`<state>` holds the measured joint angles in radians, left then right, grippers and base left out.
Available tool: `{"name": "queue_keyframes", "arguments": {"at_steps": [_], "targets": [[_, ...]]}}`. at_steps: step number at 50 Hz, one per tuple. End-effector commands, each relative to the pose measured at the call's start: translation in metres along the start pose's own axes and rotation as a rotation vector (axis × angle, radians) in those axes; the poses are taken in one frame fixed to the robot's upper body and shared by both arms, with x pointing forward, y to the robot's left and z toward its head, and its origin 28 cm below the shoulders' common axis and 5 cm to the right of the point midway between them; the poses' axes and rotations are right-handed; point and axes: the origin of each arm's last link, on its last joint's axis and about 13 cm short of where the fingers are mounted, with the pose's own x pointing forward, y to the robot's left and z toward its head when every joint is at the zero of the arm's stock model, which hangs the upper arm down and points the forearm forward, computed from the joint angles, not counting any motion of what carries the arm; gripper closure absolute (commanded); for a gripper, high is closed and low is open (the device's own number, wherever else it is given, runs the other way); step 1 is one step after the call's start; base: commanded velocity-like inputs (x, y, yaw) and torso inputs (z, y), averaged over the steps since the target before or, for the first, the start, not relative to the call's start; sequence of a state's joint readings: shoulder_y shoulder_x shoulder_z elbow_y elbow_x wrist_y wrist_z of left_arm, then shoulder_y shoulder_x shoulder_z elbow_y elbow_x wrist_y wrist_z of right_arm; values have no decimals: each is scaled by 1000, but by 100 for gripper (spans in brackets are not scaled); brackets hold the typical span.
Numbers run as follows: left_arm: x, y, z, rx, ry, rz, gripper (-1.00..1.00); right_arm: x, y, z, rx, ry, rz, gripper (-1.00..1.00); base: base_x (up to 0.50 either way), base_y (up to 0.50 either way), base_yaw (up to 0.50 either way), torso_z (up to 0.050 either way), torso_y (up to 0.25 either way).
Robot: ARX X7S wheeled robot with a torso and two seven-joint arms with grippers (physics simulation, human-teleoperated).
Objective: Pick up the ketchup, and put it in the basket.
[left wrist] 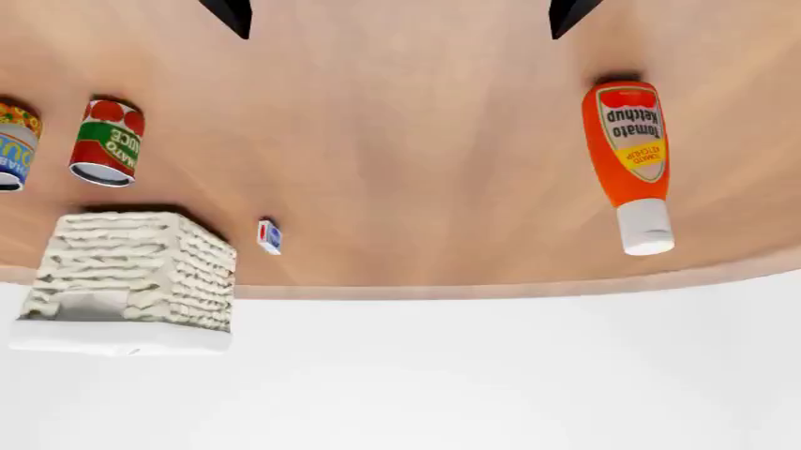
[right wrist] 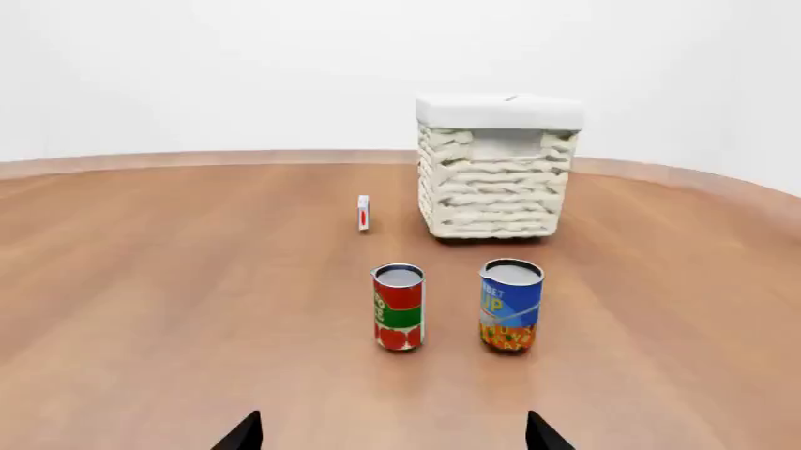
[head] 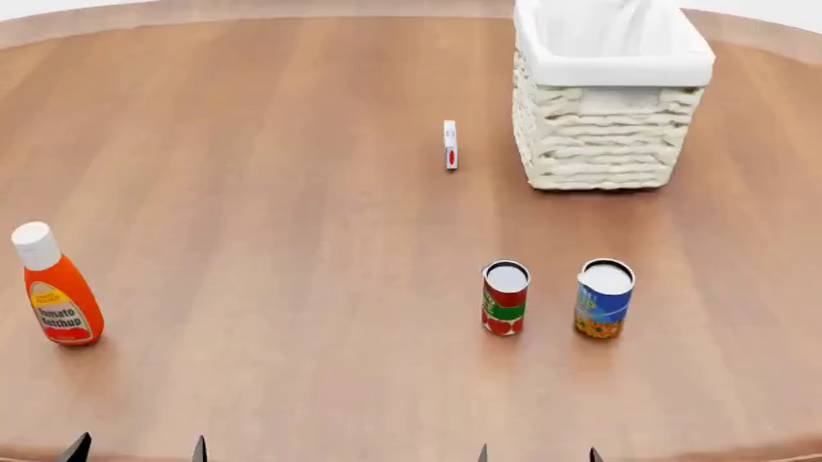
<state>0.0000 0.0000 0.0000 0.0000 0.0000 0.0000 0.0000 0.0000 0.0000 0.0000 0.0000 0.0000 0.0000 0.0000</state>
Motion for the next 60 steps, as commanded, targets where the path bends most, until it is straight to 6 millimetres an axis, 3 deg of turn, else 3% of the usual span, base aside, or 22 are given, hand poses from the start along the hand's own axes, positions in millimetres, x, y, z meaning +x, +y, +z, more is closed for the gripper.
{"name": "queue_keyframes", "arguments": {"at_steps": [1,8,15,22,34,41,60], "targets": [[0,-2,-1,28,-1,-16,-100,0,0,1,-4,-3,-4,-100,0,0,0,0,0],[-2,-3,-2,59,63,3,-100,-2,0,5,-15,-9,-7,-100,0,0,0,0,0],[-2,-2,0,46,-5,-11,-100,-2,-1,9,-20,-18,-11,-100,0,0,0,0,0],[-5,4,21,44,-46,5,-100,-3,-1,26,-19,-76,-16,-100,0,0,0,0,0],[-17,13,68,50,-169,56,-100,-18,-1,87,5,-268,-5,-100,0,0,0,0,0],[-24,17,87,51,-218,86,-100,-27,0,113,6,-341,0,-100,0,0,0,0,0],[-30,21,95,35,-265,104,-100,-33,0,131,-3,-398,4,-100,0,0,0,0,0]]}}
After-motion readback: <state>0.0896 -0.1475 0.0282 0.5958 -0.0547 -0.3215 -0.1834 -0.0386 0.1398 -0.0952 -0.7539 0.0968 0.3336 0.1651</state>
